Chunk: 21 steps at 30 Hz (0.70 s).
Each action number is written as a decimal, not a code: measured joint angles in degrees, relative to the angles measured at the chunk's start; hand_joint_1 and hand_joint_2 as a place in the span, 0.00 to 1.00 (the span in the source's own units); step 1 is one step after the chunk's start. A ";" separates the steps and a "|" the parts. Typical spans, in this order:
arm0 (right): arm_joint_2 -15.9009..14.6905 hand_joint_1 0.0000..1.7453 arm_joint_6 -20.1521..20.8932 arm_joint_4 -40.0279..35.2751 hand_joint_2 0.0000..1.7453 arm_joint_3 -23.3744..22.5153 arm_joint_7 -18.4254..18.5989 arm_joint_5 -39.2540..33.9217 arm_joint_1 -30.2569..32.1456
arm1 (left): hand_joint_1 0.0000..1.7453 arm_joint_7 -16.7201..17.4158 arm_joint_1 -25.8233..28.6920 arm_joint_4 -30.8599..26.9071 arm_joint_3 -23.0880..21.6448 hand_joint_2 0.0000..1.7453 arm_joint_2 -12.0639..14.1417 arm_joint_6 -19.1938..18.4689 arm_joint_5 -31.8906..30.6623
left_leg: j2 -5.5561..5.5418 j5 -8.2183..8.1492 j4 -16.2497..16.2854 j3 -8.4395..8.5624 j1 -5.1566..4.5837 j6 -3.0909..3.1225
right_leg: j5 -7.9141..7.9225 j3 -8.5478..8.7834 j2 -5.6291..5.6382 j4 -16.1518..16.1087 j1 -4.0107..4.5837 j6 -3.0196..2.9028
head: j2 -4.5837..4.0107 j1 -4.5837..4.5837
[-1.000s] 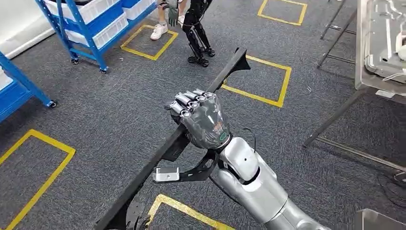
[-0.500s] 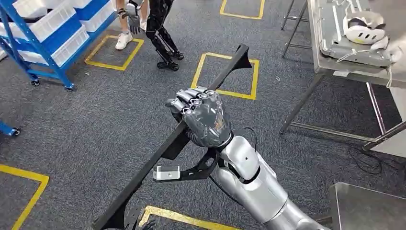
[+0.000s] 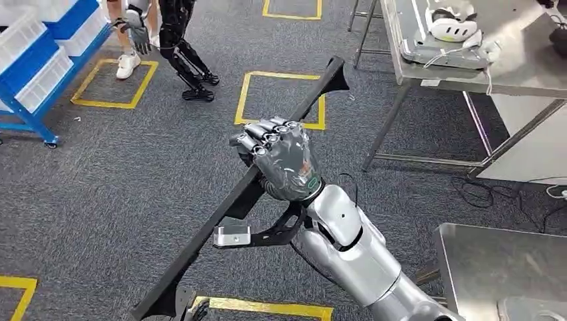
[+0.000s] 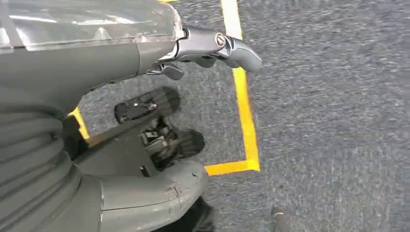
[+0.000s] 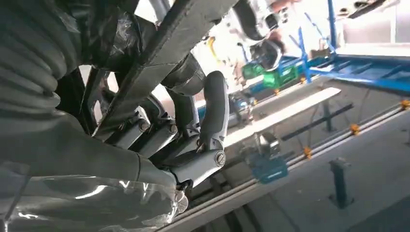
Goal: Take the parts from the cabinet and place them on the table.
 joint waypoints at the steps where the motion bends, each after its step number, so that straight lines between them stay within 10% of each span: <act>1: -0.02 1.00 0.00 0.09 1.00 -0.02 0.00 0.00 0.00 | 0.00 -0.16 0.09 0.00 0.00 1.00 -0.15 0.00 0.05 | 0.62 -0.15 -0.05 0.22 -0.03 -0.23 | -0.01 -0.09 0.60 -0.06 0.05 -0.06 | 0.00 0.06; 3: 0.00 1.00 0.00 0.15 1.00 -0.02 -0.02 0.00 0.02 | 0.00 -0.48 0.01 0.00 -0.07 1.00 -0.53 0.00 0.05 | 1.83 -0.56 -0.16 0.72 -0.13 -0.87 | 0.33 0.27 2.16 -0.73 -0.40 -0.81 | 0.00 0.00; 6: 0.42 1.00 0.04 0.29 1.00 0.02 0.00 0.00 -0.41 | 0.00 -0.64 0.10 -0.02 -0.17 1.00 -0.55 0.00 0.13 | -4.66 -5.48 8.20 -2.94 0.43 -1.20 | 0.51 0.77 3.94 -1.21 -0.91 -1.69 | 0.00 -0.04; 9: 0.50 1.00 0.13 0.66 1.00 0.11 -0.02 0.00 -0.31 | 0.00 -0.88 0.68 -0.02 -0.20 1.00 -0.55 0.13 0.22 | -5.16 -8.08 17.97 -8.33 0.48 -1.56 | 0.42 0.75 6.38 -0.93 -0.93 -1.80 | 0.00 -0.02; 13: 0.50 1.00 0.17 0.72 1.00 0.11 -0.02 0.00 -0.39 | 0.00 -2.12 0.52 -0.02 -0.44 1.00 -0.55 0.44 0.11 | -7.36 1.47 3.05 -2.44 1.29 -1.89 | -0.31 0.71 9.78 0.45 -1.50 -0.85 | 0.00 -0.02; 14: 0.46 1.00 0.17 0.72 1.00 0.09 -0.02 0.00 -0.49 | 0.00 -2.21 0.52 0.00 -0.46 1.00 -0.61 0.55 0.02 | -9.92 0.40 2.10 -1.98 1.40 -2.12 | -0.58 0.13 10.36 1.03 -1.28 -0.41 | 0.00 -0.02; 18: 0.20 1.00 0.15 0.72 1.00 -0.22 -0.02 0.04 -0.39 | 0.00 -2.69 0.42 -0.02 -0.81 1.00 -0.81 1.35 -0.02 | -8.39 0.87 1.60 -1.94 0.98 -0.59 | 0.18 -0.70 12.40 0.66 -1.76 0.93 | 0.00 -0.02; 19: 0.13 1.00 0.13 0.72 1.00 -0.35 0.00 0.11 -0.29 | 0.00 -2.67 0.40 -0.02 -0.85 1.00 -1.12 1.40 -0.04 | -7.70 1.25 1.09 -1.82 1.36 0.00 | -0.06 -0.81 11.52 0.83 -1.70 0.98 | 0.00 -0.04; 21: -0.04 1.00 0.05 0.55 1.00 -0.52 0.00 0.28 -0.40 | 0.00 -2.67 0.42 -0.11 -0.96 1.00 -1.07 1.46 -0.11 | -6.46 1.44 0.67 -1.64 1.15 0.60 | -3.03 -2.89 6.34 5.38 -1.42 1.55 | 0.00 0.11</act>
